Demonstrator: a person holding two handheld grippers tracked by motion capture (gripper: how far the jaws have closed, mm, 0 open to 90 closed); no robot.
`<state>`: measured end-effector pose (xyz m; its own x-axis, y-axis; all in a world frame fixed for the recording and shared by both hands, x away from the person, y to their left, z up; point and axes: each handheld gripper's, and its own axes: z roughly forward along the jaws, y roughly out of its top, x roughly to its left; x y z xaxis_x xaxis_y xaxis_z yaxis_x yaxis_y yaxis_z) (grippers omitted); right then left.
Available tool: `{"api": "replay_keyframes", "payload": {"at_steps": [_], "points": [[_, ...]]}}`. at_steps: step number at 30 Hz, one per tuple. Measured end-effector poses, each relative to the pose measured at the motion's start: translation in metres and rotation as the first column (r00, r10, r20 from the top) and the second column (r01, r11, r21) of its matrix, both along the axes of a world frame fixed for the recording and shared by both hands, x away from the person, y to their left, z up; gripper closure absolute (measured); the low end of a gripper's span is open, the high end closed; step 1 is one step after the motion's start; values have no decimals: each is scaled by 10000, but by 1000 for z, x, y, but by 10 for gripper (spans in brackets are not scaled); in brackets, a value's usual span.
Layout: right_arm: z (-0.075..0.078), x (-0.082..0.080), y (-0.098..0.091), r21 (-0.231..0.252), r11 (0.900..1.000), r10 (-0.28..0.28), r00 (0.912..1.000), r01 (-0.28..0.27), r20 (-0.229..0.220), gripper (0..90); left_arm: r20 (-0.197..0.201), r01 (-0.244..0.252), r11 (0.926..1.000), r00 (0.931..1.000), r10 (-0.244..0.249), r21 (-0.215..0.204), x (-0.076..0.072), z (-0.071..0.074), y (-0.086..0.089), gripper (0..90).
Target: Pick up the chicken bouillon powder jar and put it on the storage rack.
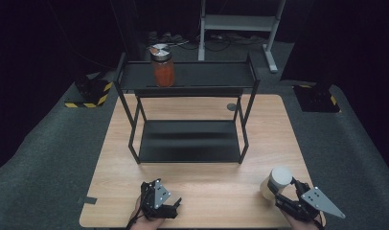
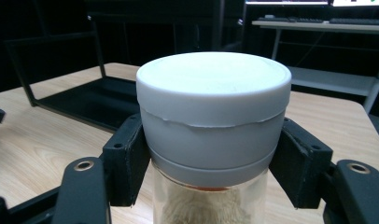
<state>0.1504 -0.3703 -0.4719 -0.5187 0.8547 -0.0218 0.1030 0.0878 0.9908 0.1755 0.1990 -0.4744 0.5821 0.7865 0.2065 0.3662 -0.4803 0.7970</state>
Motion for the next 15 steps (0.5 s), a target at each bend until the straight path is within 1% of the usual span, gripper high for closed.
{"api": "replay_keyframes", "payload": {"at_steps": [2,4,5,8,9,11,12,13,15], "points": [[2,1,6,35,10000,44,10000,-44,-24,339,-20,37,10000,10000,-37,66,1,0,-1,11],[3,4,13,41,10000,90,9999,-90,-74,339,-63,82,10000,9999,-83,-53,1,0,2,11],[3,4,13,41,10000,90,9999,-90,-74,339,-63,82,10000,9999,-83,-53,1,0,2,11],[6,7,23,-67,9997,220,9998,-220,-1,339,-52,127,9998,9999,-128,-128,1,0,4,11],[8,8,26,-87,9996,270,9996,-270,16,339,46,179,9998,9998,-179,-45,0,0,3,11],[9,8,29,-85,9995,310,9995,-309,53,339,41,207,9998,9998,-207,-9,0,0,2,11],[11,9,33,-38,9993,373,9992,-373,122,339,99,272,9996,9996,-273,102,-1,0,1,11],[11,9,33,-38,9993,373,9992,-373,122,339,99,272,9996,9996,-273,102,-1,0,1,11],[15,13,42,-47,9985,551,9981,-550,269,339,128,303,9995,9995,-304,109,-2,-1,1,11]]}}
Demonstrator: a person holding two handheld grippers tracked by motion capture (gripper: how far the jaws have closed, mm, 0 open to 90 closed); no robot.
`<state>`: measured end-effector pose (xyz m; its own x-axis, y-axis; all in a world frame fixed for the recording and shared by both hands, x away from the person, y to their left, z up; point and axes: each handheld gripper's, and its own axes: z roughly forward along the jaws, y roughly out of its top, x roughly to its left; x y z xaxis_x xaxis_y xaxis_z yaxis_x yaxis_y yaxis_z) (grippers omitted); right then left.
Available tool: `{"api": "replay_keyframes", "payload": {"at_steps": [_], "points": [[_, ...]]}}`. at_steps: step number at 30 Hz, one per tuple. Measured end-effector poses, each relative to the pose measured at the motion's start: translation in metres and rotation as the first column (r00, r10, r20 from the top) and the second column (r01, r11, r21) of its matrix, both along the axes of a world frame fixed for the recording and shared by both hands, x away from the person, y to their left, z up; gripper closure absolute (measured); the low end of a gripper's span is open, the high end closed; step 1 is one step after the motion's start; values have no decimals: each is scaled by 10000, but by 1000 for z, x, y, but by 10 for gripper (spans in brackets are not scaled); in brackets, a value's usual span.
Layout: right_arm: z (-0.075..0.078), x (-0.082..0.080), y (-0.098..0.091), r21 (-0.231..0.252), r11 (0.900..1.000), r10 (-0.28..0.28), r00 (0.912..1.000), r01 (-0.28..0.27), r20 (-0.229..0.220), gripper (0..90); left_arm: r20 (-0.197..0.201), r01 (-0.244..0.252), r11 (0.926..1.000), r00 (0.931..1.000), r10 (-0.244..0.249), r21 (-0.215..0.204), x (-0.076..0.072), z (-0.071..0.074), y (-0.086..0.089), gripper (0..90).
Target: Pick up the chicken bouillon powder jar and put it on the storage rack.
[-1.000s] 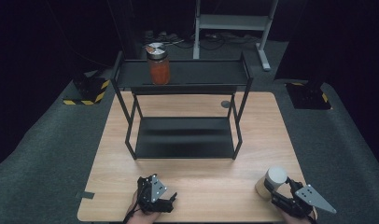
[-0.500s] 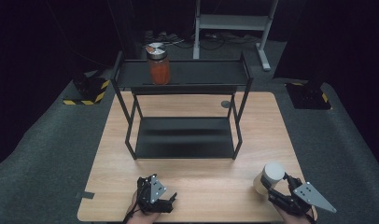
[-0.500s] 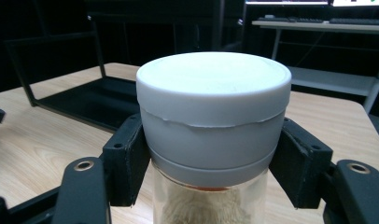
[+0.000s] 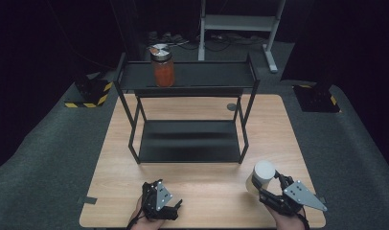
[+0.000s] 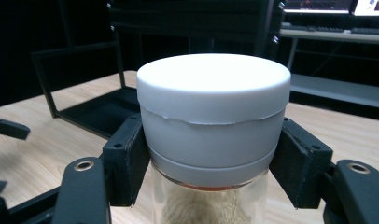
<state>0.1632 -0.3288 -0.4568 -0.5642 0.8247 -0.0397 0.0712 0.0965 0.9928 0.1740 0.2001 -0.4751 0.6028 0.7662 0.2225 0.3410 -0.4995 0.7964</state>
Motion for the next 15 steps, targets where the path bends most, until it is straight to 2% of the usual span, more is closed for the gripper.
{"api": "replay_keyframes", "payload": {"at_steps": [5,11,15], "points": [[9,9,13,-169,9995,266,9996,-265,57,339,68,4,10000,10000,-4,-15,-2,-1,0,11],[19,19,26,-85,9985,541,9985,-541,52,339,119,55,9999,9999,-56,121,-2,0,-1,11],[25,25,31,-84,9980,630,9980,-630,44,339,148,-17,10000,9999,18,-13,-3,-2,0,12]]}}
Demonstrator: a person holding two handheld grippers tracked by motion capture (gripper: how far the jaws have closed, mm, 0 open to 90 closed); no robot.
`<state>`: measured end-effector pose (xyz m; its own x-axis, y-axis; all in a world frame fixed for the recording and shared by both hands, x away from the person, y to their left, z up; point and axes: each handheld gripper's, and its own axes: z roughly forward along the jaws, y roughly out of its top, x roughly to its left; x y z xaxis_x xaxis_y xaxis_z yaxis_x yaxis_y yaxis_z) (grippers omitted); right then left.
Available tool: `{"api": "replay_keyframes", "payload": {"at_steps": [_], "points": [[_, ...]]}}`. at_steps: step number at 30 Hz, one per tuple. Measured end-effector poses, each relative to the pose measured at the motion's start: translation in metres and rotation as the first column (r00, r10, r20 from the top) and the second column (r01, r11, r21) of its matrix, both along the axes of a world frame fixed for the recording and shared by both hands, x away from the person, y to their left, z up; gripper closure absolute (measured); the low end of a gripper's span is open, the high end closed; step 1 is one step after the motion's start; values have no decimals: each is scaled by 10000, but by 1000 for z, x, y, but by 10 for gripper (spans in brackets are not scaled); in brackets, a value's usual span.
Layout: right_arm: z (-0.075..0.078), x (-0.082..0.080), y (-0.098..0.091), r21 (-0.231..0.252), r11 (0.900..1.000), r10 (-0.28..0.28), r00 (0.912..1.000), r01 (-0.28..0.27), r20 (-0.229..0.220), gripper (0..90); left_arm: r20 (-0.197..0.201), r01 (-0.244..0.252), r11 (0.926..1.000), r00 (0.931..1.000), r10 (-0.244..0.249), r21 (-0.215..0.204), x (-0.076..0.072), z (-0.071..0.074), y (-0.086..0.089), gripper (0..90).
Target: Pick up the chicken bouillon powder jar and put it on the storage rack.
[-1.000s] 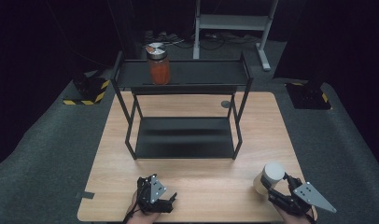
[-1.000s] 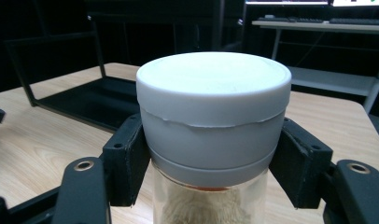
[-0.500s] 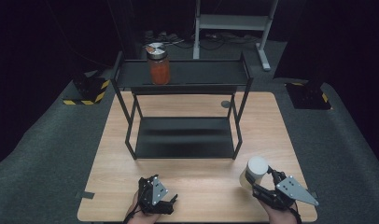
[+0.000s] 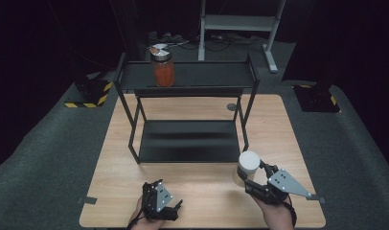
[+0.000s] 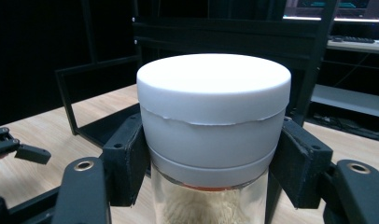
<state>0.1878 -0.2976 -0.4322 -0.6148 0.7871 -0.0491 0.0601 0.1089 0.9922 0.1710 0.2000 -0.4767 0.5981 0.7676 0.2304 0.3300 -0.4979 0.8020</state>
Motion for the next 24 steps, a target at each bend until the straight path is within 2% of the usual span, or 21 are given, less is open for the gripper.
{"api": "replay_keyframes", "payload": {"at_steps": [5,14,19,24], "points": [[10,8,6,53,9999,111,9999,-111,22,339,197,10,10000,9998,-10,-16,-3,-2,1,12],[33,24,12,41,9996,275,9993,-277,265,339,0,-14,9999,10000,14,-145,0,0,3,12],[43,30,19,-61,9995,302,9984,-300,472,339,-57,108,9999,9999,-108,-36,2,1,3,12],[54,37,26,205,9992,330,9984,-340,468,339,-63,121,9999,9999,-121,-95,2,1,4,12]]}}
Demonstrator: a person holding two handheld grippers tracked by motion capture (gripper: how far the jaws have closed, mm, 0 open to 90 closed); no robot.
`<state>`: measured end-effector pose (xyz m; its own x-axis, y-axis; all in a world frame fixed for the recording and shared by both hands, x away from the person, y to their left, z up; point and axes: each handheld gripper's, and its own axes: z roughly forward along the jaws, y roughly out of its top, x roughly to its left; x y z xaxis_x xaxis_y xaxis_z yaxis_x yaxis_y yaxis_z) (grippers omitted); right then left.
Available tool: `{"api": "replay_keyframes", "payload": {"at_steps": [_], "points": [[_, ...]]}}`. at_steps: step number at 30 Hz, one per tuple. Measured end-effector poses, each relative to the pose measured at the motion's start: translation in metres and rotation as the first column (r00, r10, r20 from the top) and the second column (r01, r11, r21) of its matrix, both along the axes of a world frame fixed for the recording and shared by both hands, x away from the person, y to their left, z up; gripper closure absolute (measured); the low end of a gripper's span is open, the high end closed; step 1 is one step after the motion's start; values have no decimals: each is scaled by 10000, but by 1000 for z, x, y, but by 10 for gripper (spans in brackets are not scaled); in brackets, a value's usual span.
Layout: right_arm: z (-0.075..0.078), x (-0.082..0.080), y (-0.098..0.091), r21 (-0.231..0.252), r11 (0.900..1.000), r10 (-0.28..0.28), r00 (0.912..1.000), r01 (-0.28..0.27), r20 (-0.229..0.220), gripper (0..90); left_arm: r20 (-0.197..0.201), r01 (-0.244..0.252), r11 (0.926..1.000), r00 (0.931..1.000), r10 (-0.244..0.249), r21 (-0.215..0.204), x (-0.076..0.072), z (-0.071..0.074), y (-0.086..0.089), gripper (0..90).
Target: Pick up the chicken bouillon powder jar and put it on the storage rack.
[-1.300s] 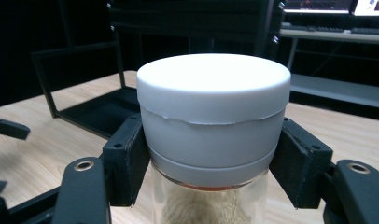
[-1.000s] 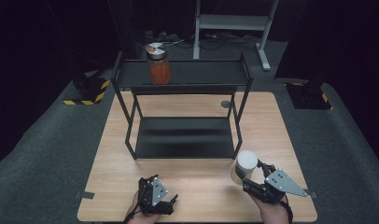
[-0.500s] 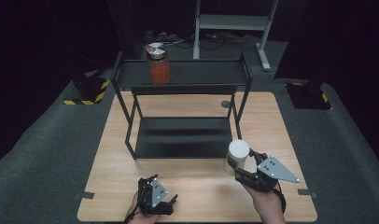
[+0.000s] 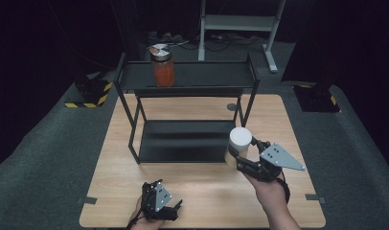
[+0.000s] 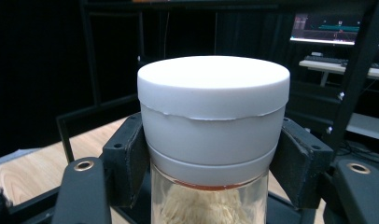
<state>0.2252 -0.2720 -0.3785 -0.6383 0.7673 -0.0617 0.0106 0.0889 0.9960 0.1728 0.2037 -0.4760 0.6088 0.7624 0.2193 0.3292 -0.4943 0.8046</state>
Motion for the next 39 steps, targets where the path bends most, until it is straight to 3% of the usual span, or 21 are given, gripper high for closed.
{"api": "replay_keyframes", "payload": {"at_steps": [6,27,39], "points": [[14,15,4,478,9987,193,9998,-188,-112,339,11,61,10000,10000,-61,-68,0,-1,1,12],[52,43,21,410,9990,148,9995,-159,281,339,-16,141,9999,9999,-141,-78,1,0,2,12],[72,57,26,729,9972,161,9991,-190,395,339,-24,163,9997,9999,-163,-201,1,-1,5,12]]}}
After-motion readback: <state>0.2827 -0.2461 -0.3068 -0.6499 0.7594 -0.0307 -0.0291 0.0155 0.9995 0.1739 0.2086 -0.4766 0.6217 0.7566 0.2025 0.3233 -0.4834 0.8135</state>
